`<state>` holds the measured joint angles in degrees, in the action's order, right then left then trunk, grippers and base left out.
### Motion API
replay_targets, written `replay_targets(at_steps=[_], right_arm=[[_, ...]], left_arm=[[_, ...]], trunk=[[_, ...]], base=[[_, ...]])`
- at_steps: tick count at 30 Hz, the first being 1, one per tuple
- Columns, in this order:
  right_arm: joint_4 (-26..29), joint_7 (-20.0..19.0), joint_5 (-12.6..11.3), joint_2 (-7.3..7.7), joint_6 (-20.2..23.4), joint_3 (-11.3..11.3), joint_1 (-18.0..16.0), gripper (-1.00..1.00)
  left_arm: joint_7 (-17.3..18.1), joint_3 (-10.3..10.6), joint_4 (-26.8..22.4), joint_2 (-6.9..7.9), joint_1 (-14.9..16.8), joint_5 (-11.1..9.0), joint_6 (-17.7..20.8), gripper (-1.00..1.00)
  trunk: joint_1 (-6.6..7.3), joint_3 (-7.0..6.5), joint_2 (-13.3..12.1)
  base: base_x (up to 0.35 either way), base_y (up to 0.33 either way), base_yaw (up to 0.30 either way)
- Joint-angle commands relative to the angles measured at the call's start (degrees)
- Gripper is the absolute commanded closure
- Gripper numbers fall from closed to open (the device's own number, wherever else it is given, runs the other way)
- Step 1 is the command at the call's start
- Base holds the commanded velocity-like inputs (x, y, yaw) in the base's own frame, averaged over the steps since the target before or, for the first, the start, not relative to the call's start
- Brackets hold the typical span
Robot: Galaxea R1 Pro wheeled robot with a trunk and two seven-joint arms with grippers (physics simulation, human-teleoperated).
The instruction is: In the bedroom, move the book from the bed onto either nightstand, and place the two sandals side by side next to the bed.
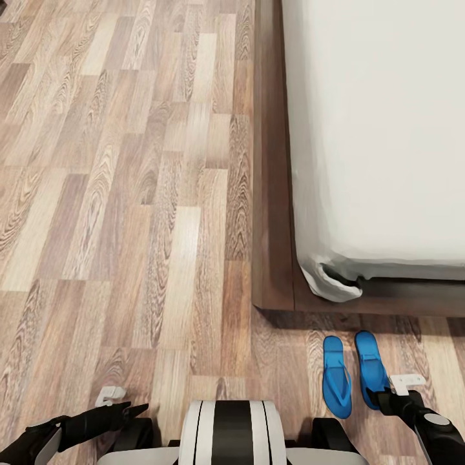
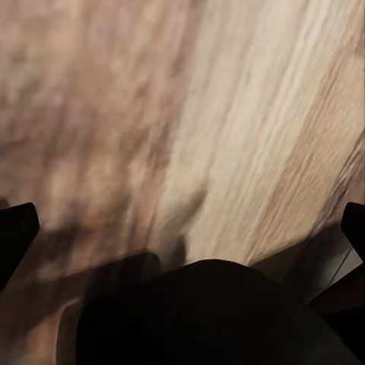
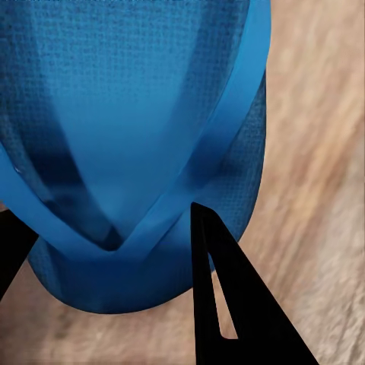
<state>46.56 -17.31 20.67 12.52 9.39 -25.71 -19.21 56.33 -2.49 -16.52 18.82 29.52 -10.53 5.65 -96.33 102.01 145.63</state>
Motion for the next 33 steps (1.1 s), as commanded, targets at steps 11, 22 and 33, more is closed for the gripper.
replay_targets(at_steps=[11,22,33], right_arm=[[0.11,-0.44,0.51,-0.04,0.19,-0.21,-0.01,1.0],[0.11,-0.44,0.51,-0.04,0.19,-0.21,-0.01,1.0],[0.11,-0.44,0.51,-0.06,0.19,-0.21,-0.01,1.0]], left_arm=[[0.27,-0.24,0.0,-0.01,0.01,-0.11,0.59,-1.0],[0.27,-0.24,0.0,-0.01,0.0,-0.11,0.59,-1.0],[0.19,-0.24,0.0,-0.01,0.01,-0.11,0.59,-1.0]], trunk=[[0.01,0.03,0.01],[0.01,0.03,0.01],[0.01,0.03,0.01]], base=[[-0.111,0.0,0.0],[-0.001,0.056,0.0],[0.0,0.002,0.0]])
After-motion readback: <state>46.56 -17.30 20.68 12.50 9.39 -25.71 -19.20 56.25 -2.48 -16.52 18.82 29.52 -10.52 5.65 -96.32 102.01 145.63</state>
